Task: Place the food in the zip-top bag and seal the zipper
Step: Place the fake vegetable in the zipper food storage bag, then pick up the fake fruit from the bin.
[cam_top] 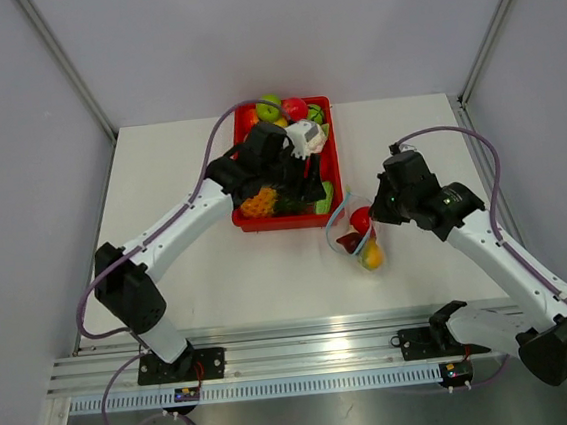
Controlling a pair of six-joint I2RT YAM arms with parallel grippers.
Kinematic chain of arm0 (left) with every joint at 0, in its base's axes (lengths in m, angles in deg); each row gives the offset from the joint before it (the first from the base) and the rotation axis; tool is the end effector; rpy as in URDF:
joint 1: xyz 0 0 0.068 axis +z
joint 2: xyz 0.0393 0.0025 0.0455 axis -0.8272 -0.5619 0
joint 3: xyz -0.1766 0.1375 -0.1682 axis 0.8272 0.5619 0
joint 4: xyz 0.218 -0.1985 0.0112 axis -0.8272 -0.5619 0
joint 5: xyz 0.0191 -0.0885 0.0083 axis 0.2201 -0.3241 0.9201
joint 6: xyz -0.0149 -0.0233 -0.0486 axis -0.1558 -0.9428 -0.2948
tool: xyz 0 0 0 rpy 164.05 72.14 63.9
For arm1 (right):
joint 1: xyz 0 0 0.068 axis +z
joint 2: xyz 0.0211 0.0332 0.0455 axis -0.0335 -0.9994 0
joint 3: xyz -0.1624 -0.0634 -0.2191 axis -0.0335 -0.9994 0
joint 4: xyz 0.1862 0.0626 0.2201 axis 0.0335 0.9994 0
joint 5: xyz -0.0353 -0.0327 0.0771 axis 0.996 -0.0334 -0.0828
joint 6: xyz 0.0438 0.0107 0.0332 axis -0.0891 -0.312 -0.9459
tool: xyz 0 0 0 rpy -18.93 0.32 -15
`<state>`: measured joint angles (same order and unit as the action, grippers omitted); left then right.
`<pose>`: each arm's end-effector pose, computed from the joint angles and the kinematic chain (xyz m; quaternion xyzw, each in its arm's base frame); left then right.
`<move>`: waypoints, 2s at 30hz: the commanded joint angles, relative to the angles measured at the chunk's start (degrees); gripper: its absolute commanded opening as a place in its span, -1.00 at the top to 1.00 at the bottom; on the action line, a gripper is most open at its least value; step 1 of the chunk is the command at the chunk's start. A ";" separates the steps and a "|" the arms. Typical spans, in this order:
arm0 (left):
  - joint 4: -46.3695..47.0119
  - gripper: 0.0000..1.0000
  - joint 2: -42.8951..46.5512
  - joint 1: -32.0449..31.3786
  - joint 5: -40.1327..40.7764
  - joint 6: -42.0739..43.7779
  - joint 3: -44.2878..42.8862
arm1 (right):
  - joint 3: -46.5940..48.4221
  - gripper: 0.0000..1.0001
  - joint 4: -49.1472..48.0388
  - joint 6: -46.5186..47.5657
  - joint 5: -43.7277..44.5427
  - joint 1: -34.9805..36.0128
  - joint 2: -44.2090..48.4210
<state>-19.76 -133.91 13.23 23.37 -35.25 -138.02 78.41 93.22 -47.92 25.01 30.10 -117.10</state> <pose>0.2999 -0.2917 0.3461 0.2810 0.8478 -0.3270 0.3087 0.2279 0.1170 0.3309 0.0695 0.9254 0.1445 0.3434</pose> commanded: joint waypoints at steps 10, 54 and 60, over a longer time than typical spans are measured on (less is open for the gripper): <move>-9.89 -0.35 -15.20 13.75 16.77 3.00 -19.50 | -0.03 1.00 1.64 1.08 3.45 0.20 3.41; 9.17 -0.75 -50.02 21.06 28.73 16.28 -43.62 | 2.34 1.00 -0.03 0.73 0.99 0.20 -6.43; 9.17 -0.57 -50.55 21.06 28.63 17.25 -44.41 | 3.05 1.00 -0.38 1.61 1.17 0.20 -8.19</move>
<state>-12.17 -184.01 34.19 52.35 -19.27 -180.05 78.72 94.64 -47.36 26.19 30.10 -125.07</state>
